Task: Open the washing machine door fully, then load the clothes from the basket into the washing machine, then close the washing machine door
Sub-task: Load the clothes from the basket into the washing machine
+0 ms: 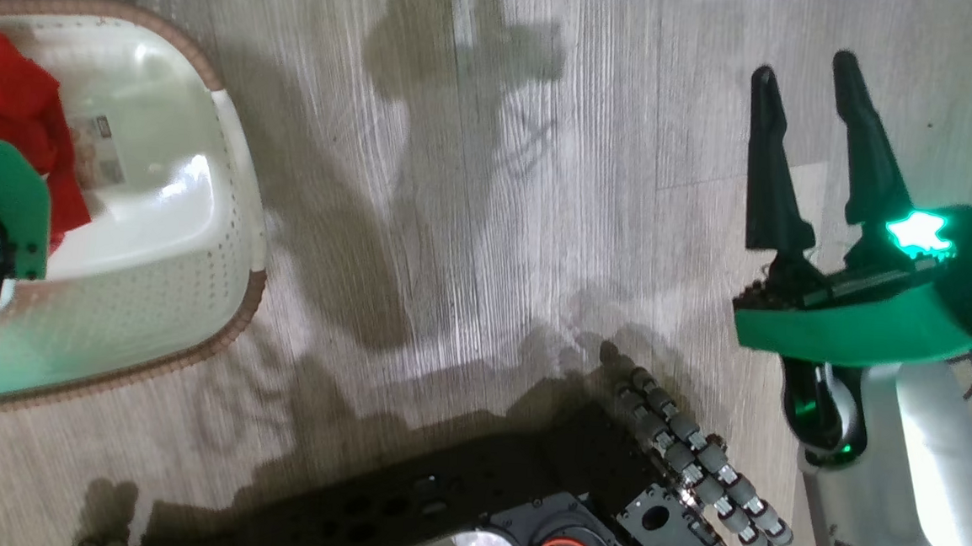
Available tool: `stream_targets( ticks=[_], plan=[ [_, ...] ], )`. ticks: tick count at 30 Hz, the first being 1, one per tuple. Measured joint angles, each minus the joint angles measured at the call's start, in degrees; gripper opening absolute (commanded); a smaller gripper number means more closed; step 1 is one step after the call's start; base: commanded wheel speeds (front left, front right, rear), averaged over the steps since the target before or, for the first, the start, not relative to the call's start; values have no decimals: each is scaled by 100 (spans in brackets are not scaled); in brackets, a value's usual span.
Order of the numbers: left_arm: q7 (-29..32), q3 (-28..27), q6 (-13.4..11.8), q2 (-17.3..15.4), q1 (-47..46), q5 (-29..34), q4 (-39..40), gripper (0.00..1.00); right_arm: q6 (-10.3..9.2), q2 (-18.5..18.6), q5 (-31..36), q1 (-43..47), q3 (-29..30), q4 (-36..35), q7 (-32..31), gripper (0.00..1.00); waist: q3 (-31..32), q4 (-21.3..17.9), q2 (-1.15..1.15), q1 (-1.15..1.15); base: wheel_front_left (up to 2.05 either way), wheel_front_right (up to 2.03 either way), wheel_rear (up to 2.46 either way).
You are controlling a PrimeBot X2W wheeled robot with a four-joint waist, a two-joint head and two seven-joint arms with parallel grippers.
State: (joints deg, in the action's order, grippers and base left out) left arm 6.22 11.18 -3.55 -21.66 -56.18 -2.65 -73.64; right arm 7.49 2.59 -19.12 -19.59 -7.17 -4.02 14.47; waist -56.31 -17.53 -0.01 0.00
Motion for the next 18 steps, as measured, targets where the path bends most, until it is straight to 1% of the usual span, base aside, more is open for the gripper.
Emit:
stream_targets(
  ticks=[7,14,18],
  plan=[
    [-377,5,-5,321,307,-157,-11,0,0,1,142,-90,78,167,16,100,544,76,0,0,0,0,0],
    [-902,20,122,664,655,-292,-44,0,0,3,330,89,167,323,16,100,1308,264,0,-1,0,0,0],
    [-1319,36,167,775,925,-363,-47,0,0,3,425,314,209,447,16,100,1793,394,0,-1,0,0,0]
  ],
)
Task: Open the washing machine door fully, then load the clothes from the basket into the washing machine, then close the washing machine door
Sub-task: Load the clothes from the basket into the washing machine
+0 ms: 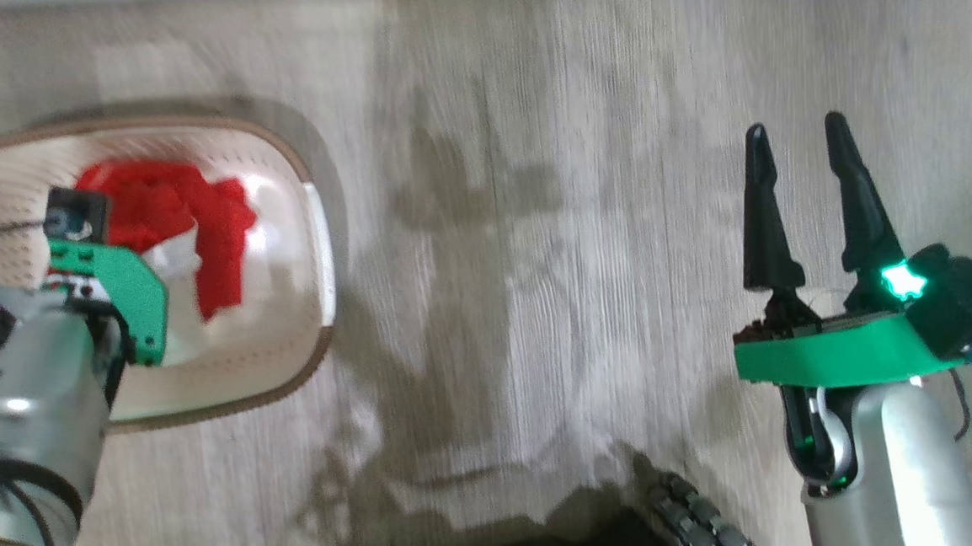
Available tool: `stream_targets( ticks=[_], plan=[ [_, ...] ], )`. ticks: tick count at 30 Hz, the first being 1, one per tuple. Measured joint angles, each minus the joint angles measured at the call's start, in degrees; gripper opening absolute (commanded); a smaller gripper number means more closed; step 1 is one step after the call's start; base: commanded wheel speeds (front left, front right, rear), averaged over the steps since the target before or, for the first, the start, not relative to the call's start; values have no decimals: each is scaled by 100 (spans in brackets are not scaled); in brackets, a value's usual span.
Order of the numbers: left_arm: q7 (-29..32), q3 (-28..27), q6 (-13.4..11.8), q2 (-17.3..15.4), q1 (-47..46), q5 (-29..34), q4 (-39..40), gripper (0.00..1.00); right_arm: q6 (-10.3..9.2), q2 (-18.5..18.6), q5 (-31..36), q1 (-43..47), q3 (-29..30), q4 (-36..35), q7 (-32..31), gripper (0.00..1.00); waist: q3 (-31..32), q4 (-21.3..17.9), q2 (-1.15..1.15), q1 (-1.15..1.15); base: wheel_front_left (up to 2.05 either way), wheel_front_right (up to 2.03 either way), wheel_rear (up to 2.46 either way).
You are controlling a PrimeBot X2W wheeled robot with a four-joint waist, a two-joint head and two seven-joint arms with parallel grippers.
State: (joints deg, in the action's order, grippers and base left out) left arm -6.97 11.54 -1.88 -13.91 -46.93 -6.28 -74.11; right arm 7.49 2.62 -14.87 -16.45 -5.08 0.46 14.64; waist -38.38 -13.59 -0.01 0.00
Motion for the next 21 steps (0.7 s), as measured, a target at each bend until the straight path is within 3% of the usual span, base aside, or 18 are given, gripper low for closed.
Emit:
stream_targets(
  ticks=[11,21],
  plan=[
    [-717,104,60,131,606,-103,478,0,0,1,178,454,94,227,0,100,1273,397,0,0,0,0,0],
    [-723,120,-272,-2,1616,25,3105,0,0,1,182,750,213,312,0,100,2036,765,0,0,0,0,0]
  ],
)
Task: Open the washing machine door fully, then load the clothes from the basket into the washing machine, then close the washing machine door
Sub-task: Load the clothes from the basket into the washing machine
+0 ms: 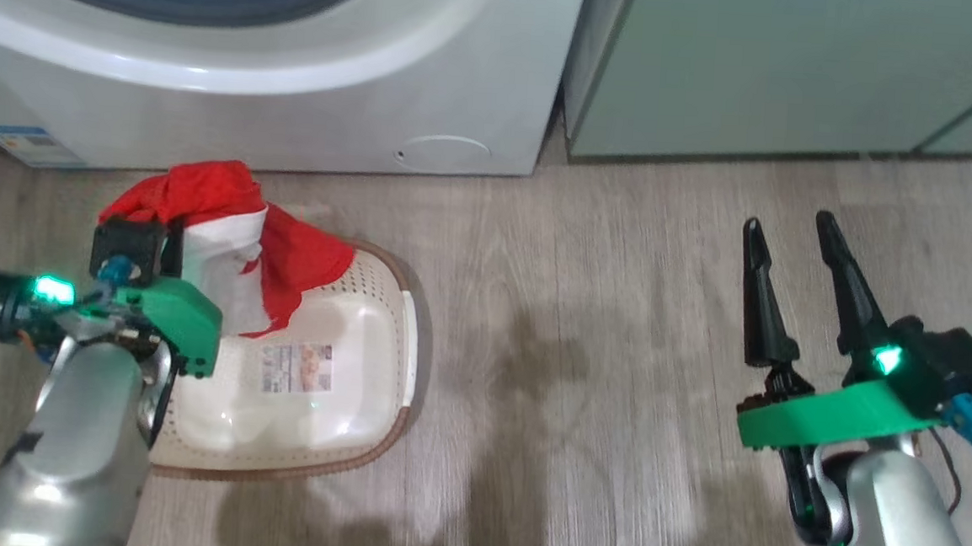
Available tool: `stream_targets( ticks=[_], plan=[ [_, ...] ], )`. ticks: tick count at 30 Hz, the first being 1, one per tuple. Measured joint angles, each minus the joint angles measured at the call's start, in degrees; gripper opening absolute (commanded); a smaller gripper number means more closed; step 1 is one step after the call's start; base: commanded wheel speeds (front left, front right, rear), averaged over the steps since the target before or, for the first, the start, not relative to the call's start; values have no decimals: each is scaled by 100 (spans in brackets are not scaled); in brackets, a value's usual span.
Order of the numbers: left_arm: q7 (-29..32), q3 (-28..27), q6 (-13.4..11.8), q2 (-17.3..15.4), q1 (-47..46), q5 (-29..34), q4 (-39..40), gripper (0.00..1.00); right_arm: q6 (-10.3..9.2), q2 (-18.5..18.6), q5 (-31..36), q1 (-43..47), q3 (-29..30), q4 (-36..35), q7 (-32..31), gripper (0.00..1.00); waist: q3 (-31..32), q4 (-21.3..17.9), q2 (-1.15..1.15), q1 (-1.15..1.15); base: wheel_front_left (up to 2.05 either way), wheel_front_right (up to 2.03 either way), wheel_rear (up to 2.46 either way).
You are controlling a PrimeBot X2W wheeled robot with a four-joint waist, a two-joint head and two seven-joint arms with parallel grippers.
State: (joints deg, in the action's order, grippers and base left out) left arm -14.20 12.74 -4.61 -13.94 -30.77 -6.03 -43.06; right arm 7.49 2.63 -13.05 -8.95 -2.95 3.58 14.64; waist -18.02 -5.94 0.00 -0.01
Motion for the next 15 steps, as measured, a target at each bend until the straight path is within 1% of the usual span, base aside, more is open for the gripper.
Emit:
stream_targets(
  ticks=[4,7,8,11,15],
  plan=[
    [0,-121,-135,-22,513,4,1104,0,0,0,41,104,31,38,-1,100,235,112,0,0,0,0,0],
    [-1,-226,-163,-12,808,4,2063,0,0,0,41,131,38,47,-1,100,401,170,0,0,0,0,0],
    [-1,-226,-163,-12,808,4,2063,0,0,0,41,131,38,47,-1,100,401,170,0,0,0,0,0],
    [-8,-325,-119,57,1095,4,2766,0,0,0,41,160,60,57,0,100,574,208,0,0,0,0,0],
    [-8,-438,-7,190,1525,1,3386,0,0,0,47,241,64,66,0,100,786,247,0,0,0,0,0]
  ],
)
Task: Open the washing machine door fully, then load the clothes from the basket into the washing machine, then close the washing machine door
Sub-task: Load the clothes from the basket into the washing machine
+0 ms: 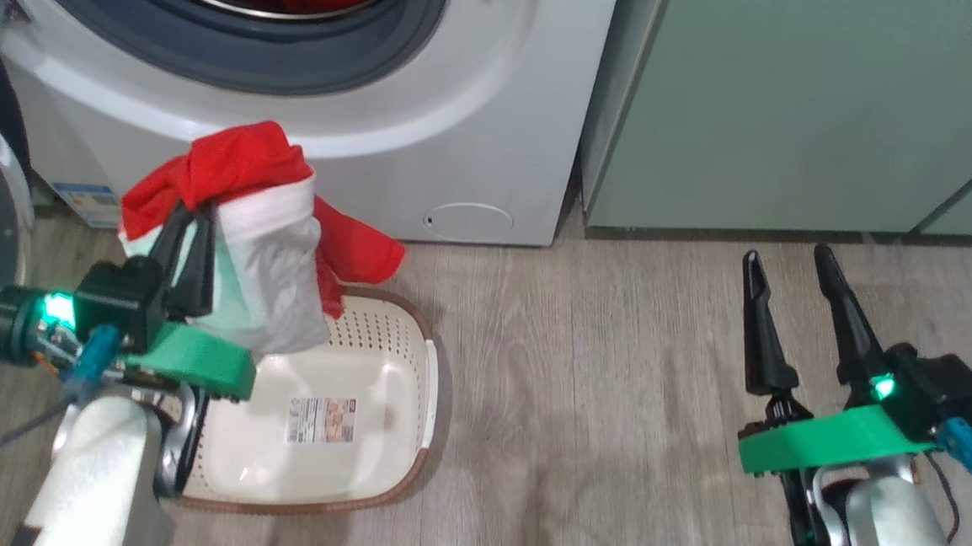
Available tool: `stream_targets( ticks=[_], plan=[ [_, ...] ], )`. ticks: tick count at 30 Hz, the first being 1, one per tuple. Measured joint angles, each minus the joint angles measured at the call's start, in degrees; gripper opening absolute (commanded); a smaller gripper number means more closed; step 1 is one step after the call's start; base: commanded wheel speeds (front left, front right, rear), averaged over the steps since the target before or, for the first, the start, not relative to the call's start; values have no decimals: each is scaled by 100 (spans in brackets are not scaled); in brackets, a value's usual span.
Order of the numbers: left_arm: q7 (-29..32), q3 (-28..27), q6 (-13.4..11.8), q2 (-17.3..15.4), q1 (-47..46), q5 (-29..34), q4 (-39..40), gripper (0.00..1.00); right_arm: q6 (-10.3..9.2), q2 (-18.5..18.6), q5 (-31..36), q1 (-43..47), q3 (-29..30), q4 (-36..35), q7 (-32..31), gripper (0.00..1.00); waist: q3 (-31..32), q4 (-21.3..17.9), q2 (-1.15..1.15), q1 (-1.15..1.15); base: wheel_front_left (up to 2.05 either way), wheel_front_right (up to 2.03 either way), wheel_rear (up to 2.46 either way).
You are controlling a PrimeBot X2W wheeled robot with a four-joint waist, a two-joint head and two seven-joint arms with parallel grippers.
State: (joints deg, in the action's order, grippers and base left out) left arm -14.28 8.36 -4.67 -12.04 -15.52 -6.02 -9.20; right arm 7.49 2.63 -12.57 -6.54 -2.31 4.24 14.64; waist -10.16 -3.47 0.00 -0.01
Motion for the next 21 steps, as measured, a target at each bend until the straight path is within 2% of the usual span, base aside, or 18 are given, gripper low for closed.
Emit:
stream_targets(
  ticks=[10,21],
  plan=[
    [0,-132,257,405,907,12,840,0,0,0,0,293,45,56,-1,100,413,-43,1,0,0,0,0],
    [0,-346,509,800,1234,-103,1118,0,0,0,0,396,143,-9,-1,100,487,-15,1,0,0,0,0]
  ],
)
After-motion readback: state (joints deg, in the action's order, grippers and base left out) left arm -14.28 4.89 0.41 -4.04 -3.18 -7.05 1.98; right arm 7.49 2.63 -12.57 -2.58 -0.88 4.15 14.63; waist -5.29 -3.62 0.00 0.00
